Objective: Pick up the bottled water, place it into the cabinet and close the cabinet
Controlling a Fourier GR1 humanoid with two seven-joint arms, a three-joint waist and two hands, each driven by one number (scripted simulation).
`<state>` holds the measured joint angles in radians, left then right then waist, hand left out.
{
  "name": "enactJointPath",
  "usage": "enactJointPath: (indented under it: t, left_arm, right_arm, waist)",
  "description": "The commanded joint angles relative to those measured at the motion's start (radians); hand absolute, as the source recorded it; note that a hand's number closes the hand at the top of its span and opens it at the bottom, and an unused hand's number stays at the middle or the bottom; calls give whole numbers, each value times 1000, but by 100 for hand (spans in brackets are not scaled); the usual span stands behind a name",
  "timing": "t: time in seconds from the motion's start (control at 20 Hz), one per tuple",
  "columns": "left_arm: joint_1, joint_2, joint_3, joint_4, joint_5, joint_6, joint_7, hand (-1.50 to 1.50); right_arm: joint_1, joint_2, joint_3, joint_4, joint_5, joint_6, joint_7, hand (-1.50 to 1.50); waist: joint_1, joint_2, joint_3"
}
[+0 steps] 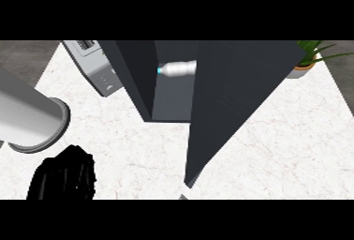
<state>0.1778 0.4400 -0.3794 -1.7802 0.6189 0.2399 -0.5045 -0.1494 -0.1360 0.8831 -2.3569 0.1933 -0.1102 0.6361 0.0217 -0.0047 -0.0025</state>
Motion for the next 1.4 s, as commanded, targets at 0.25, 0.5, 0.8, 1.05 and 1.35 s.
enactJointPath:
  t: [0.25, 0.5, 0.8, 1.05, 1.35]
  left_arm:
    - [97, 92, 97, -31, 62, -122, -21, 150]
    - [155, 116, 123, -39, 69, -162, -36, 150]
    - [206, 126, 183, -44, 107, -234, -71, 150]
    - [196, 141, 210, -29, 122, -265, -51, 150]
    - [224, 144, 265, -11, 122, -316, -62, 150]
  right_arm:
    - [-323, 127, -38, 238, 18, -188, 27, 150]
    - [-426, 127, -105, 313, -35, -283, 49, 150]
    - [-590, 134, -302, 592, -302, -298, -76, 150]
    - [-681, 135, -538, 832, -479, -84, -152, 150]
    - [-716, 105, -627, 1130, -478, 55, -368, 150]
  waist:
    - [27, 7, -2]
    - [27, 8, -1]
    - [25, 12, 2]
    - [16, 15, 2]
    - [5, 11, 2]
